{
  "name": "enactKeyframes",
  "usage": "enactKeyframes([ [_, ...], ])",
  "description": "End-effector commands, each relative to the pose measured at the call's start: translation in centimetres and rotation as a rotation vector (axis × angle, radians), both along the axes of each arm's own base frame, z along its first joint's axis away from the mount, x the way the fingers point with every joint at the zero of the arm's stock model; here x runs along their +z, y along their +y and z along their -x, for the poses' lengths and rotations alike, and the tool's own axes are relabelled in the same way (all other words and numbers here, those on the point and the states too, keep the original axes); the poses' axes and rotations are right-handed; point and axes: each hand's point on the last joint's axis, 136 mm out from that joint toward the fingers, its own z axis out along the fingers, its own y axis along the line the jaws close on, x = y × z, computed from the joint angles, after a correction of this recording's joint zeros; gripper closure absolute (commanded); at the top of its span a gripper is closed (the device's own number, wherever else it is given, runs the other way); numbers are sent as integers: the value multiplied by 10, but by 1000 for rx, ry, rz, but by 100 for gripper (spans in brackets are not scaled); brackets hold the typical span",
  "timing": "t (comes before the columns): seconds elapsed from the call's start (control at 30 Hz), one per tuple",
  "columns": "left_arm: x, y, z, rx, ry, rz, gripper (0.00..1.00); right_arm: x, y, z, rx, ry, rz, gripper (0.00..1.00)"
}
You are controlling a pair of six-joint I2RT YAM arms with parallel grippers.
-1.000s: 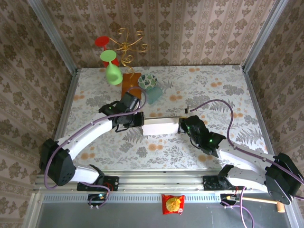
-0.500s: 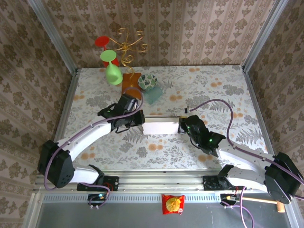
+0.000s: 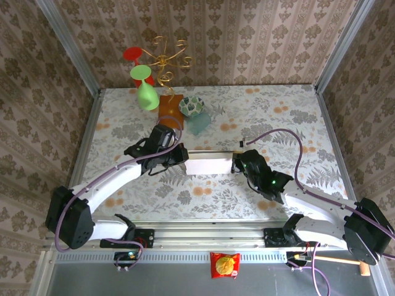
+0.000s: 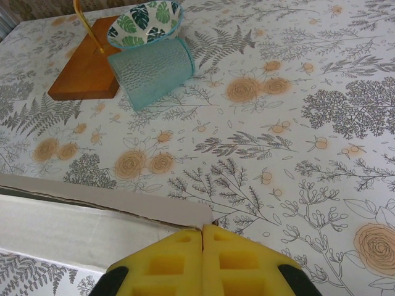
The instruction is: Fold the paper box
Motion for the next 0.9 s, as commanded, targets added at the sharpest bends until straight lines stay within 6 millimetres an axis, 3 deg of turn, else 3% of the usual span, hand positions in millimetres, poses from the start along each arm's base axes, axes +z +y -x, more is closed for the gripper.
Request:
enactKeyframes([
  [0.0,11,8,7,3,2,-20,79,-32,-11,18,9,120,101,100],
  [0.1,25,13,9,4,-12,-38,66,-32,-13,17,0,121,110,100],
  [0.27,38,24,17,13,-7,-51,55,-31,-12,16,-4,120,113,100],
  [0.47,42,31,18,-44,-1,-82,61,-31,-11,14,-4,120,111,100],
  [0.7,38,11,9,-176,-18,-157,66,-31,-11,15,-6,123,108,100],
  [0.87,29,7,9,-258,-45,-304,70,-32,-12,16,-6,126,110,100],
])
